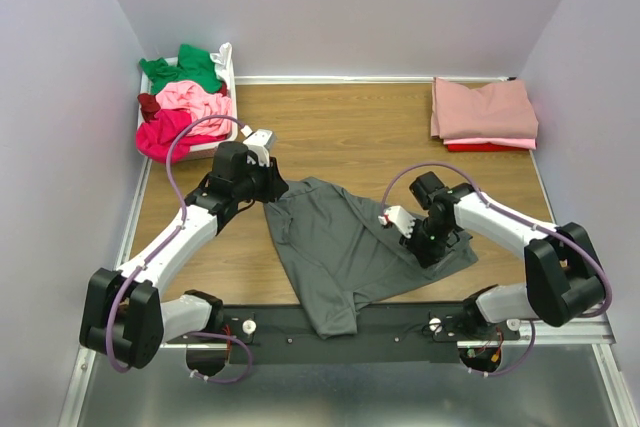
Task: Fold and stack the t-shirts
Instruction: Flatten the tshirt out
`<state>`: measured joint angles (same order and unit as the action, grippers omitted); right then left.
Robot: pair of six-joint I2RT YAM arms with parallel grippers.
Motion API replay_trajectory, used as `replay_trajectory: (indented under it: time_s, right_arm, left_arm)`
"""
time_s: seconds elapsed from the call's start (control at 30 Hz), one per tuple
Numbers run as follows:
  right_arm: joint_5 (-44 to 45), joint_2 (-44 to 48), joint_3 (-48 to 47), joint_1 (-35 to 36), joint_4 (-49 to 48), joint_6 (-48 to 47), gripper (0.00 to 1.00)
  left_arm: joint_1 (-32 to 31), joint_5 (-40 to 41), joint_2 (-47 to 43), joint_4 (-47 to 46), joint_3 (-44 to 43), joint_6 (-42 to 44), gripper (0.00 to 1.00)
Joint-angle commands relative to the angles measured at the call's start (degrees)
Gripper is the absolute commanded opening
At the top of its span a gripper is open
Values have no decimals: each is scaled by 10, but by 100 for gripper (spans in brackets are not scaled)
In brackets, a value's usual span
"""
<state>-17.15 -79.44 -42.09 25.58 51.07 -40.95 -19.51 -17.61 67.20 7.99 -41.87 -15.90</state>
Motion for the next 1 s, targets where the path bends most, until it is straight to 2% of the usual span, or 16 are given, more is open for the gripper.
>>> replay_trajectory:
  time_s: [0.0, 0.1, 0.27, 0.43, 0.63, 0.73, 0.97]
  right_arm:
    - [13, -1, -4, 6, -11, 10, 17]
    - [30, 16, -16, 7, -4, 10, 10]
    - [55, 67, -75, 7, 10, 26, 7]
    - [75, 71, -122, -1, 10, 31, 5]
    - [102, 21, -193, -79, -46, 52, 5]
    - [90, -9, -222, -140, -93, 73, 5]
    - [36, -41, -217, -161, -126, 98, 5]
  left_arm:
    - [0, -2, 6, -11, 7, 0, 31]
    - [0, -2, 7, -11, 7, 2, 31]
    - [0, 3, 16, -14, 2, 5, 31]
    - [0, 26, 42, -12, -22, 19, 31]
    - [1, 92, 137, 20, -102, 34, 42]
    - [1, 114, 220, 36, -147, 40, 46]
    - [1, 170, 319, 64, -197, 48, 49]
